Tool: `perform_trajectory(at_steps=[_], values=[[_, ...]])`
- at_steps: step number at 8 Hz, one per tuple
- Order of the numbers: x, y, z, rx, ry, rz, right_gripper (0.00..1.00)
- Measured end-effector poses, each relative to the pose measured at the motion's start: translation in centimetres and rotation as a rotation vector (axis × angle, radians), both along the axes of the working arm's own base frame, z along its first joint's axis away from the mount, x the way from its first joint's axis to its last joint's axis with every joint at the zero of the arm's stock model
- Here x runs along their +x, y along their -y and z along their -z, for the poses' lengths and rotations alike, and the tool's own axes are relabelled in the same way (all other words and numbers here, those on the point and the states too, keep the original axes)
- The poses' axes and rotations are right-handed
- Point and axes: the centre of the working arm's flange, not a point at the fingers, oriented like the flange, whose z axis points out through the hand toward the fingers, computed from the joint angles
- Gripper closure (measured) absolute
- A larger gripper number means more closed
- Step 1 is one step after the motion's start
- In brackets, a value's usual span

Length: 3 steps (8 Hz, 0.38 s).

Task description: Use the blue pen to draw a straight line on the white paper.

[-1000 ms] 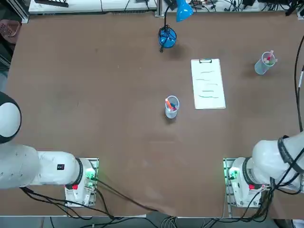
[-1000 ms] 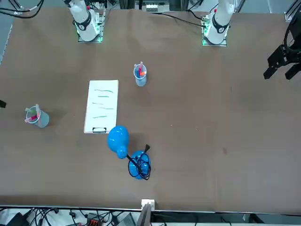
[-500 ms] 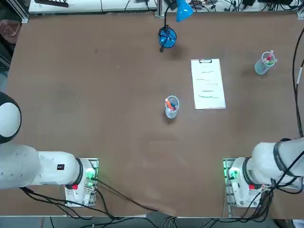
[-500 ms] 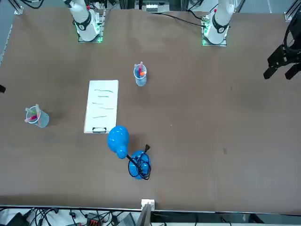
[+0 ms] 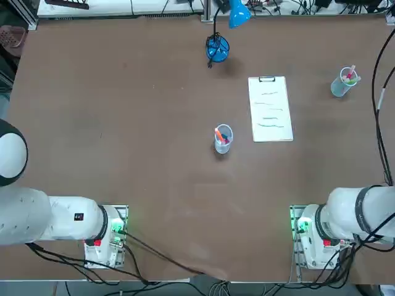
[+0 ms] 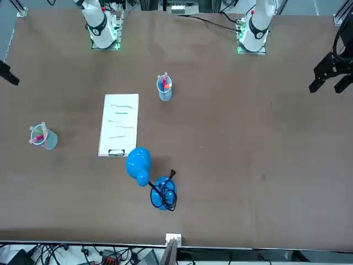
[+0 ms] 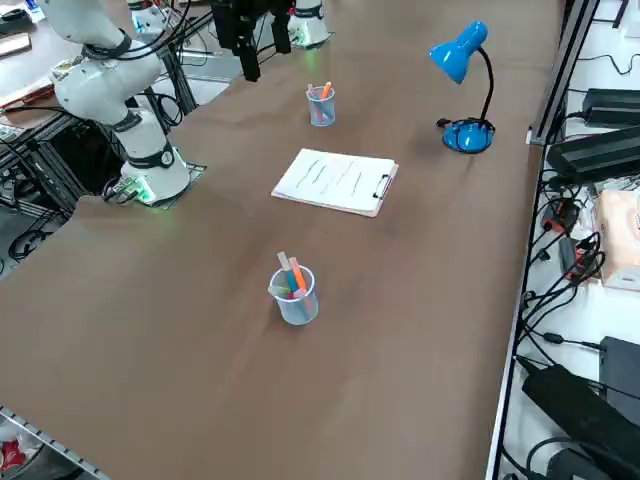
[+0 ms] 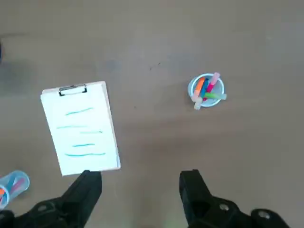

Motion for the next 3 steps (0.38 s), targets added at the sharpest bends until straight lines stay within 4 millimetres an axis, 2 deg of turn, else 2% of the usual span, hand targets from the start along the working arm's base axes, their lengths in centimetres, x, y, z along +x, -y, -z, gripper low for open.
perform_trajectory(at_steps=[3], values=[[-0.1, -3.5, -0.2, 0.004, -0.014, -0.054, 0.00]])
